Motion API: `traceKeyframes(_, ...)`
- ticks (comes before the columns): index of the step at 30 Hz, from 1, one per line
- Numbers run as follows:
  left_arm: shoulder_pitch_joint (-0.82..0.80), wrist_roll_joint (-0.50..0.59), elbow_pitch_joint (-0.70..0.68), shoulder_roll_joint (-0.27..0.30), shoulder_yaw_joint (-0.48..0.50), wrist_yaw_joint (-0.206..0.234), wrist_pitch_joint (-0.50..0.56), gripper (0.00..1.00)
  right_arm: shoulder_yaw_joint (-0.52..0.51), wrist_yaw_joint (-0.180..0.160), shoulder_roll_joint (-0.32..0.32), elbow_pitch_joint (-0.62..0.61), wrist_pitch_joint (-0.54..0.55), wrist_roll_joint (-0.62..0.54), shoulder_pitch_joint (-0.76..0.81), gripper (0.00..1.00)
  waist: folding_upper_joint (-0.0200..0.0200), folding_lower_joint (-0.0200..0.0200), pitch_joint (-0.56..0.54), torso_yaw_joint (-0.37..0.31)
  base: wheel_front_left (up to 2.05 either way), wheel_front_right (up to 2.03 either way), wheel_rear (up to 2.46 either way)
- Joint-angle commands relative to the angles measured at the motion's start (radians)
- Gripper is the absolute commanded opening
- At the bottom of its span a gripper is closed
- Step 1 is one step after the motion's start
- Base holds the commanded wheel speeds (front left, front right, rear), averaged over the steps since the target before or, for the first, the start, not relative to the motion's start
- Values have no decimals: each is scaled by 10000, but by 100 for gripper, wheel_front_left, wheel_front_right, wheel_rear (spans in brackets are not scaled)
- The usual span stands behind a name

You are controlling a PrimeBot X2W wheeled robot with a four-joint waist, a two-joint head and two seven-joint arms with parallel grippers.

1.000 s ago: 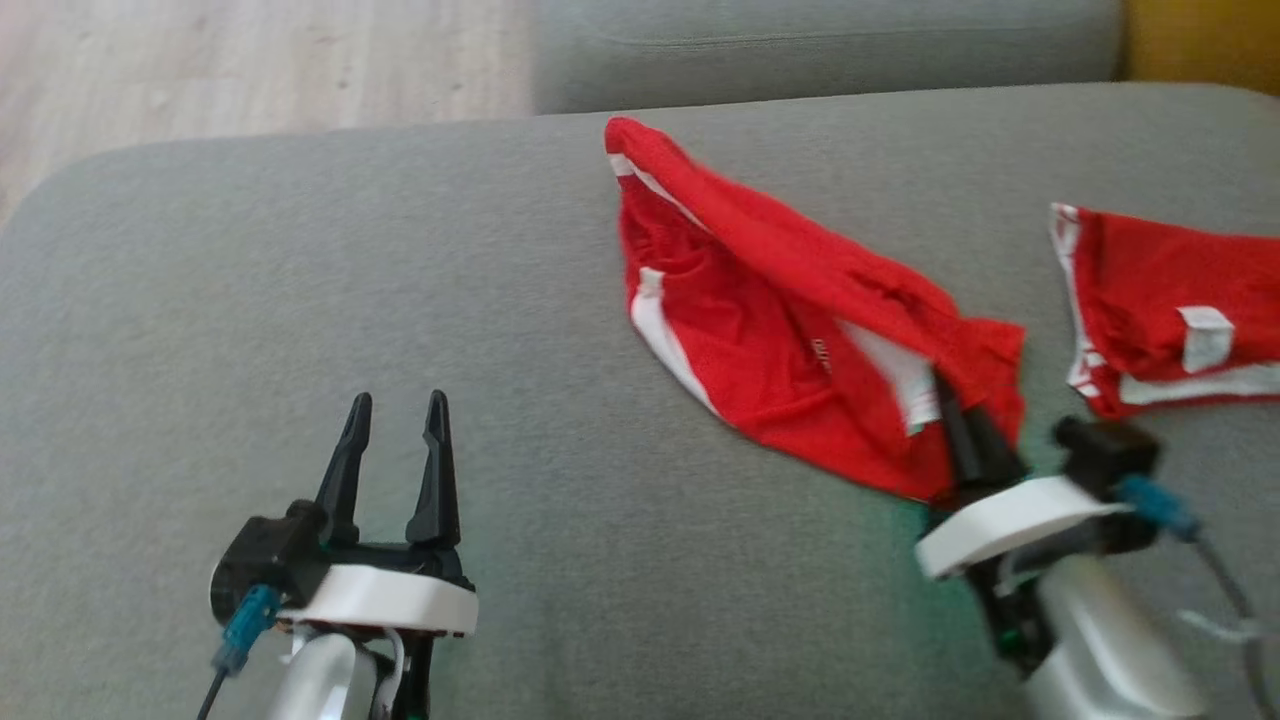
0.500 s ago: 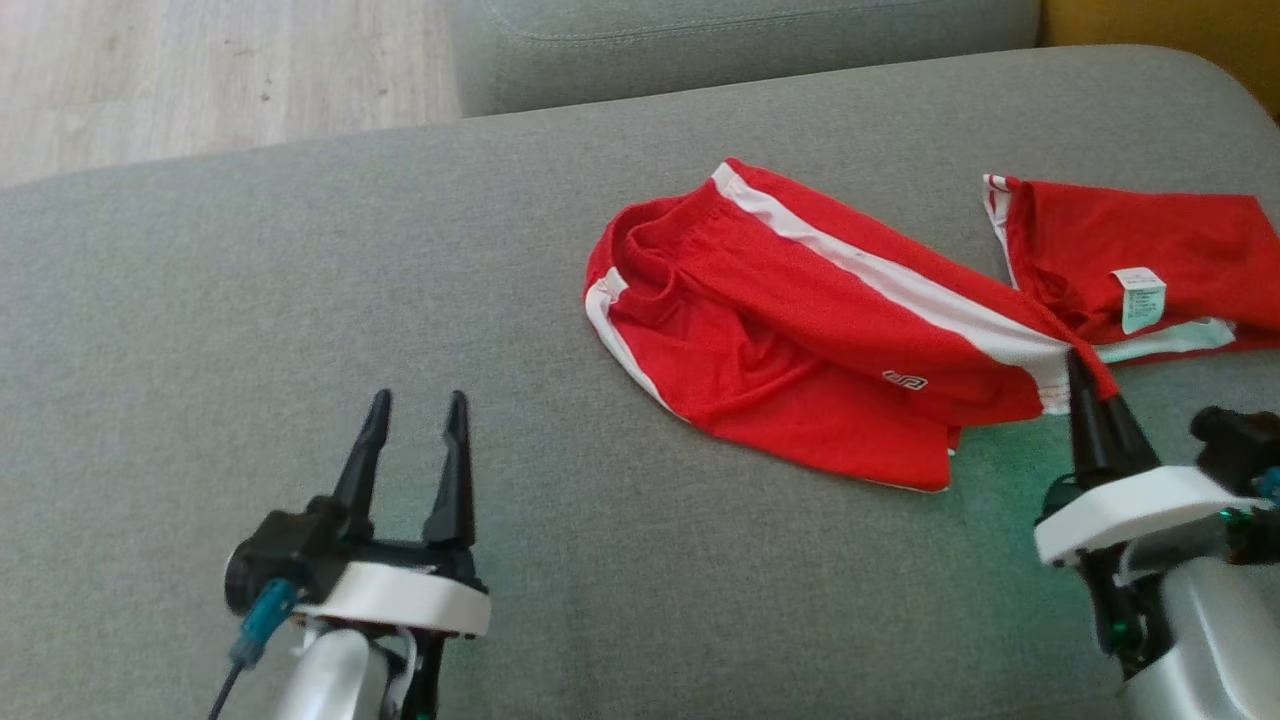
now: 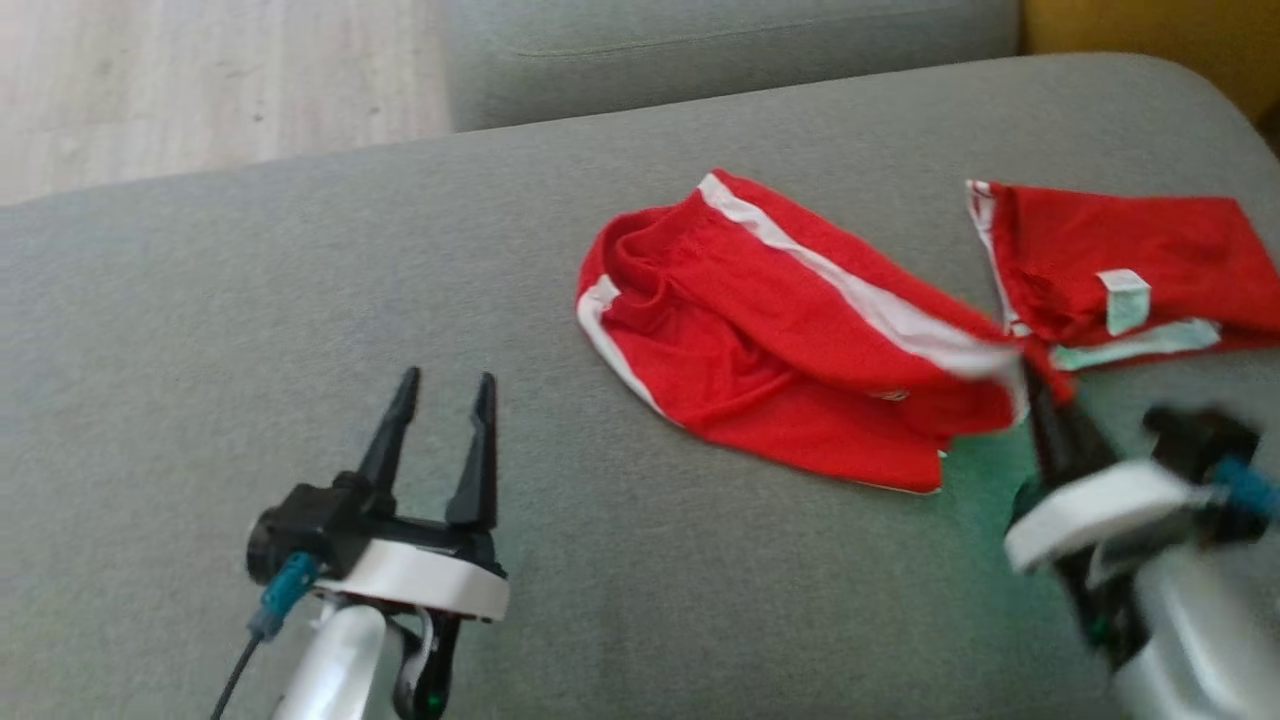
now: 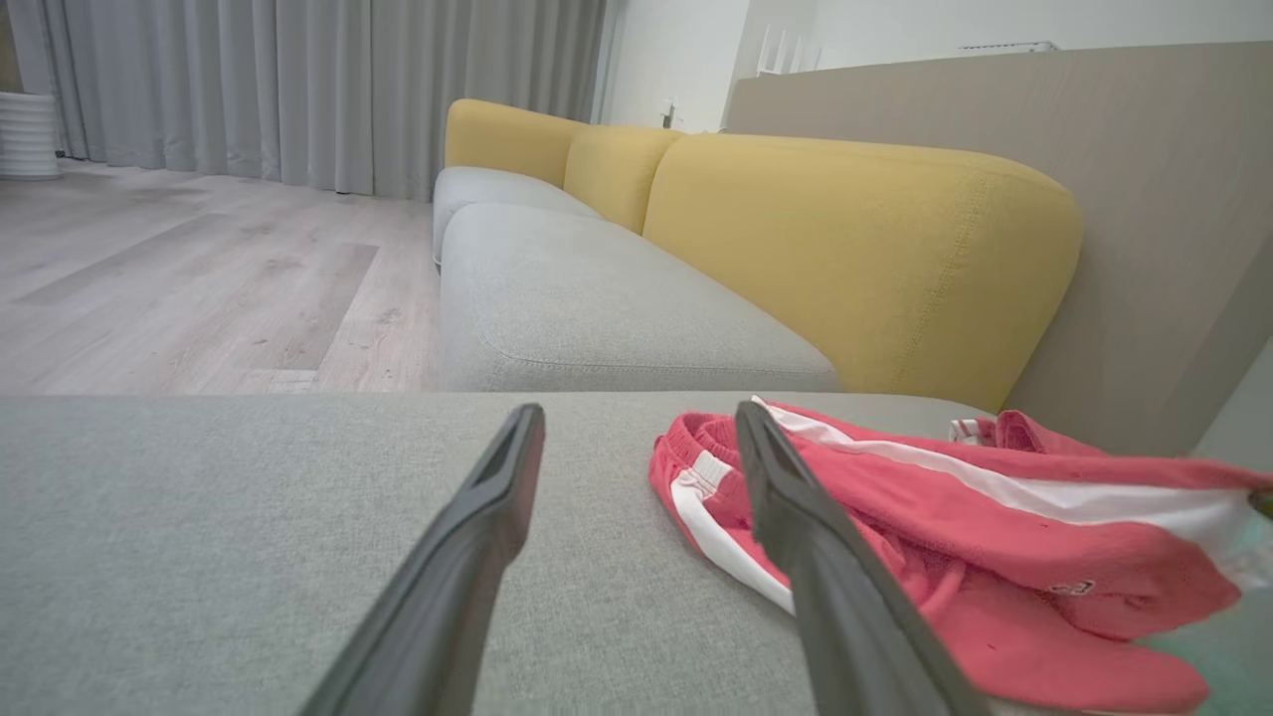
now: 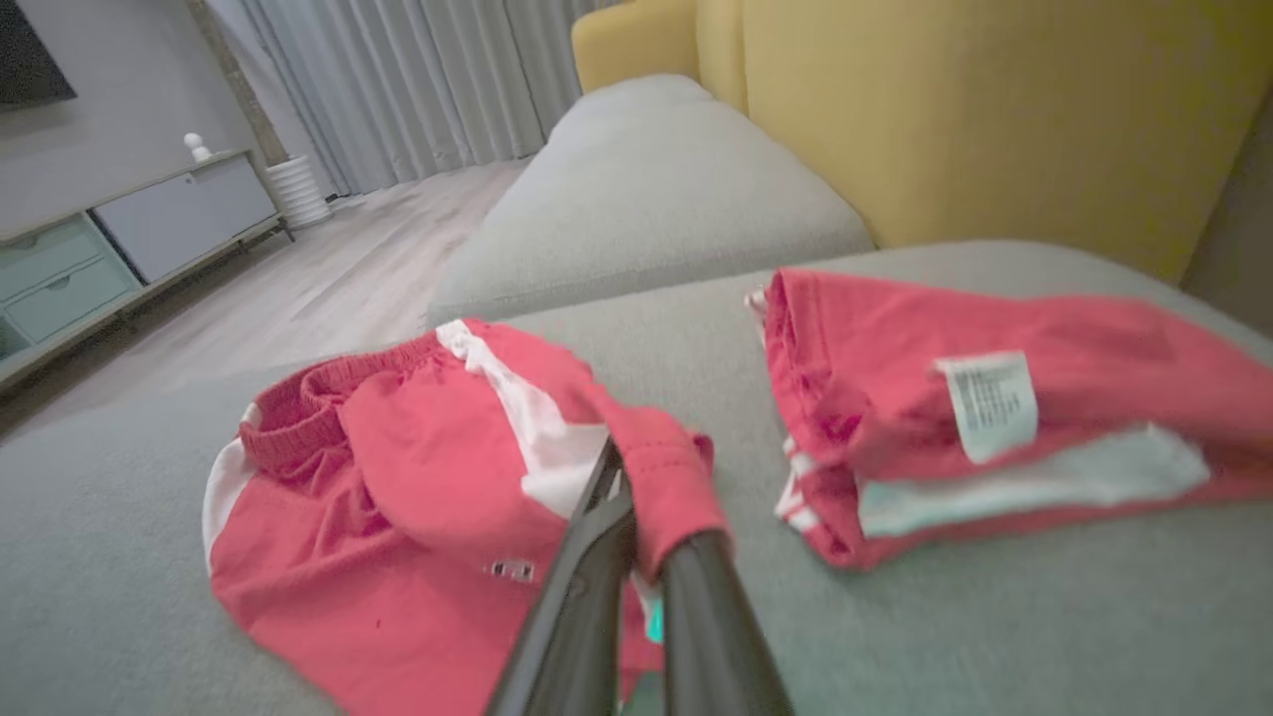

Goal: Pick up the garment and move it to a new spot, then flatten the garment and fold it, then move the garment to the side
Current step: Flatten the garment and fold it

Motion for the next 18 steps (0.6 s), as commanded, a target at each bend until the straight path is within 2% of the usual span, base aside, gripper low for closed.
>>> traceKeyframes(1, -307, -68, -267, 52, 234, -65, -95, 100, 197, -7, -277, -329, -59, -89, -745, 0, 0, 1, -15, 169, 0, 0, 0)
traceKeyframes(8, -359, -359, -294, -5, -156, -81, -95, 100, 417, -7, -1769, 698, 715, -119, -3771, 0, 0, 1, 446, 1601, 0, 0, 0)
traceKeyframes(13, -645, -696, -424, -11, -538, -40, -95, 100, 472, -7, -2704, 2101, 982, -227, -5836, 0, 0, 1, 1136, 2640, 0, 0, 0)
traceKeyframes(18, -875, -1048, -588, -12, -835, 137, -95, 100, 360, -7, -3425, 3644, 746, -757, -7737, 0, 0, 1, 1756, 3377, 0, 0, 0)
